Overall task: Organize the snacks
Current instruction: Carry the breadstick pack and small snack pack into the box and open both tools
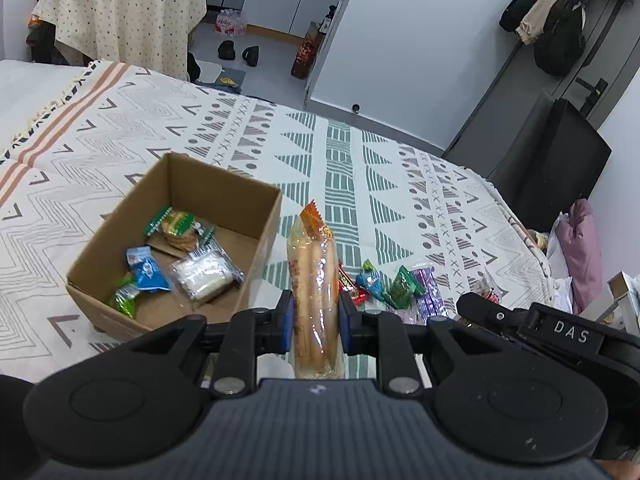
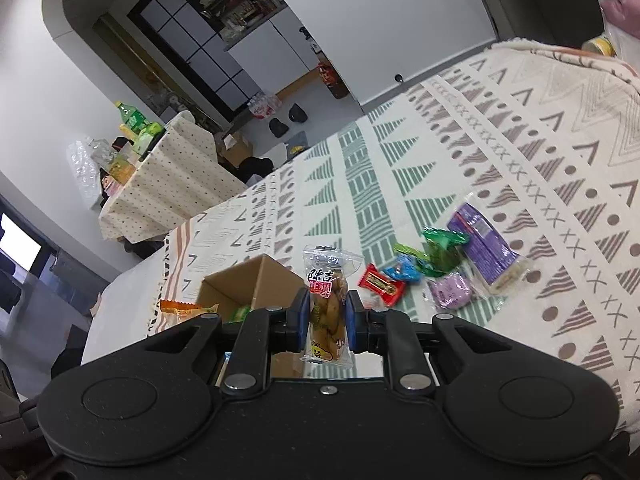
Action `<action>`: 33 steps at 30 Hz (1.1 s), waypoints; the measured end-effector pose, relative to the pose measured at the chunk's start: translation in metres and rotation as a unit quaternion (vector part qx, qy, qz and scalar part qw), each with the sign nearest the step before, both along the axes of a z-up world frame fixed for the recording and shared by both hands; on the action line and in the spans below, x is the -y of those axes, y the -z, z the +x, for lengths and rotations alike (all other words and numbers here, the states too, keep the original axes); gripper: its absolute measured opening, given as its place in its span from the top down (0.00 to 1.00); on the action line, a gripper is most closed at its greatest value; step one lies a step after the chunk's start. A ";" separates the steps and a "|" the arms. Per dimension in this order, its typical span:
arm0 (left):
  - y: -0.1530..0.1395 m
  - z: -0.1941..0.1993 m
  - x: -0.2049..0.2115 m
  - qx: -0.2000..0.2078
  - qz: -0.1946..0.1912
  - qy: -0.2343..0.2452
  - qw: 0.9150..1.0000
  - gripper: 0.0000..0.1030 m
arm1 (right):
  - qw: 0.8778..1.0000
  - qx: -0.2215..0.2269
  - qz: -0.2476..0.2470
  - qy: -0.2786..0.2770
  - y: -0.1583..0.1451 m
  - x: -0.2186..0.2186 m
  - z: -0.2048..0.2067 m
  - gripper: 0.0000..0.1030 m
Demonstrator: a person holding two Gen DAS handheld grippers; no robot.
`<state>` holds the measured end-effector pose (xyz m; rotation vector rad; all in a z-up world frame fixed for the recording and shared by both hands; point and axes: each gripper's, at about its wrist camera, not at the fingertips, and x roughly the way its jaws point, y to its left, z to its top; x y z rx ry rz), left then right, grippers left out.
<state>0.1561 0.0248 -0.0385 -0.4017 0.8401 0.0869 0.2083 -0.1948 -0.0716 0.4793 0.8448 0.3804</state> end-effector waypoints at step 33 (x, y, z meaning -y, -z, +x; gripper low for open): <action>0.008 -0.001 -0.113 -0.007 -0.029 -0.053 0.998 0.79 | 0.995 -0.008 -0.019 -0.098 -0.004 -0.127 0.012 0.82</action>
